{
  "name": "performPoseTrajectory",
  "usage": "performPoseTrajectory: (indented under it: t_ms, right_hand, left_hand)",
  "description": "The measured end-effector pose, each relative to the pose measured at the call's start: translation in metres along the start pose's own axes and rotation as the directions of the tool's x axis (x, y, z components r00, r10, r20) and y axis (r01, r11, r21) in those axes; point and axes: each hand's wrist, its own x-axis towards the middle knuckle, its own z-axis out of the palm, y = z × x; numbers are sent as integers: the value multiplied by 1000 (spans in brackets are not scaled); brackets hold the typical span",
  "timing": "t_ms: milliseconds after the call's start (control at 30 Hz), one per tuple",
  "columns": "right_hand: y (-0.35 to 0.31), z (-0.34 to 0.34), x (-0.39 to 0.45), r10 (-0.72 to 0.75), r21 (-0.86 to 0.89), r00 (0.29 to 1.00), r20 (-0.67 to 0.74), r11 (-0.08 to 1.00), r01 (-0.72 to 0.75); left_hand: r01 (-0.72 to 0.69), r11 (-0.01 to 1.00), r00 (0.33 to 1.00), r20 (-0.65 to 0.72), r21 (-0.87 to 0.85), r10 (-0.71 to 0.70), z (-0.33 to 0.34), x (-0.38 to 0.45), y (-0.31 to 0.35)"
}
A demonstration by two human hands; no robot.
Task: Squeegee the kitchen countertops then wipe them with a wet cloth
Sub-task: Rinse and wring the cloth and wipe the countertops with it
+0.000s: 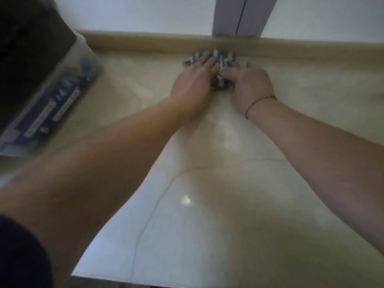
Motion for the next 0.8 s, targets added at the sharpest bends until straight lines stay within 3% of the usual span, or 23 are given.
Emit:
performPoseTrajectory:
  t_ms: [133, 267, 367, 500, 667, 800]
  right_hand:
    - [16, 2, 20, 46, 118, 999, -5, 992, -45]
    - [14, 0, 28, 117, 108, 992, -46, 988, -112]
    - [3, -2, 4, 119, 68, 993, 2, 991, -118]
    - [-11, -16, -73, 17, 29, 994, 112, 999, -20]
    - [-38, -23, -178, 4, 91, 985, 172, 996, -20]
    - [-62, -17, -282, -139, 283, 989, 48, 952, 120]
  left_hand:
    - [-3, 1000, 1000, -27, -9, 3, 3, 9, 5]
    - [66, 996, 997, -29, 56, -65, -1, 14, 12]
    - [109, 991, 994, -3, 75, -110, 2, -5, 21]
    - [63, 998, 998, 19, 27, -63, 5, -62, 41]
    - [9, 1000, 996, 85, 7, -9, -3, -157, 71]
    - [-66, 996, 998, 17, -55, 67, 3, -268, 97]
